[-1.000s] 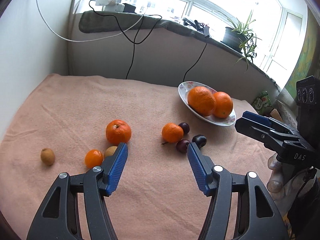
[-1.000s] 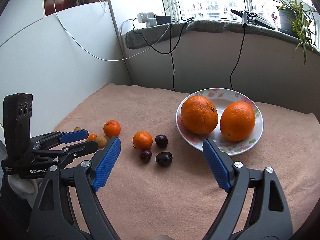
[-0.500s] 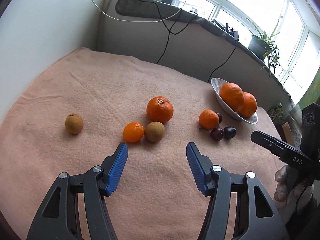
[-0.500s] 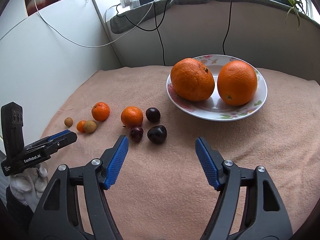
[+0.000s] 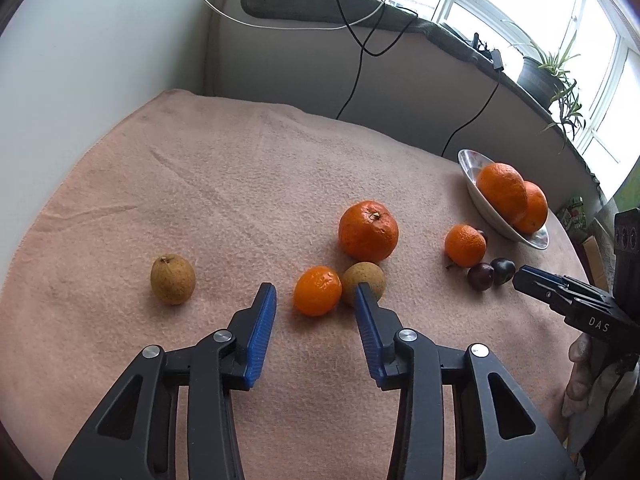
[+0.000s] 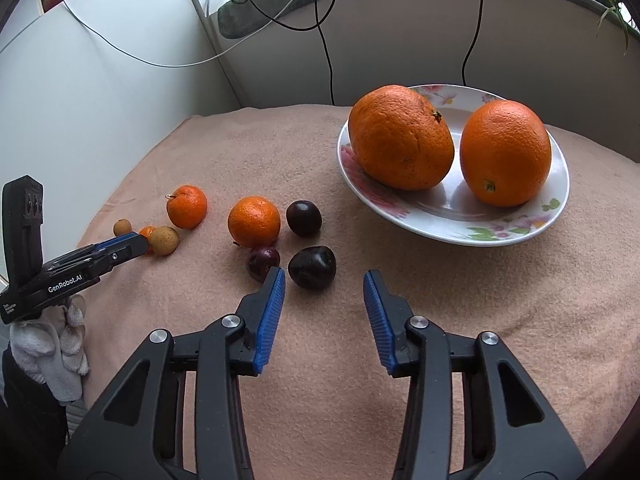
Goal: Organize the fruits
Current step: 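Move the right tool to a dark cherry and close on it, then carry the dark cherry to the bowl with the right tool while the left tool carries a small tangerine there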
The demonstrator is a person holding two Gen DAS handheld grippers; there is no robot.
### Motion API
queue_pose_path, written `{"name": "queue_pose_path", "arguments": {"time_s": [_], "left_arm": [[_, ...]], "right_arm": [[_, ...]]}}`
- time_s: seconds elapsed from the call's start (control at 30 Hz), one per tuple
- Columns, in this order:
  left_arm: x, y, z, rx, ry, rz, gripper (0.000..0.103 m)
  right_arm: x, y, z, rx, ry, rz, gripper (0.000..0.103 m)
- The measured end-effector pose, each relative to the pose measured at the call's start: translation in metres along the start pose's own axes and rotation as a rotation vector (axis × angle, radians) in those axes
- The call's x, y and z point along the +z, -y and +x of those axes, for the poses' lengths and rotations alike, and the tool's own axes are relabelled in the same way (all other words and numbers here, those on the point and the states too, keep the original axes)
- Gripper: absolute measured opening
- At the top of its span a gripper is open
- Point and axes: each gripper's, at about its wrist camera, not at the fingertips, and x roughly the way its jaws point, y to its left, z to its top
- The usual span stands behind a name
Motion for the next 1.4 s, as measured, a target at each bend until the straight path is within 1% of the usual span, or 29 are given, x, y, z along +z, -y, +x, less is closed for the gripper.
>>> {"name": "queue_pose_path", "arguments": {"time_s": [0.17,0.33,0.47,0.57,0.73,0.87,0.93,1.07,1.4], "left_arm": [[0.003,-0.003,-0.001,-0.026,-0.001,-0.005,0.037],[0.002,-0.001,0.002,-0.060,-0.016,0.000,0.037],[0.007,-0.002,0.006,-0.101,-0.027,-0.014,0.037],[0.008,-0.004,0.009,-0.134,-0.034,-0.032,0.032],[0.003,-0.009,0.007,-0.157,-0.046,-0.043,0.028],[0.000,-0.011,0.006,-0.155,-0.060,-0.035,0.022],[0.000,-0.007,0.006,-0.146,-0.059,-0.015,0.022],[-0.002,0.000,0.005,-0.115,-0.050,0.023,0.021],[-0.002,0.003,-0.007,-0.130,-0.015,-0.005,0.021]], "right_arm": [[0.005,-0.002,0.011,-0.001,-0.019,-0.009,0.039],[0.009,-0.005,0.020,0.008,-0.032,-0.022,0.039],[0.010,-0.010,0.024,0.012,-0.043,-0.040,0.039],[0.010,-0.011,0.026,0.019,-0.046,-0.044,0.035],[0.010,-0.011,0.028,0.036,-0.045,-0.039,0.033],[0.010,-0.012,0.028,0.044,-0.046,-0.044,0.029],[0.009,-0.013,0.028,0.045,-0.046,-0.051,0.027],[0.008,-0.016,0.028,0.046,-0.043,-0.048,0.026],[0.005,-0.013,0.020,0.039,-0.013,-0.034,0.026]]}}
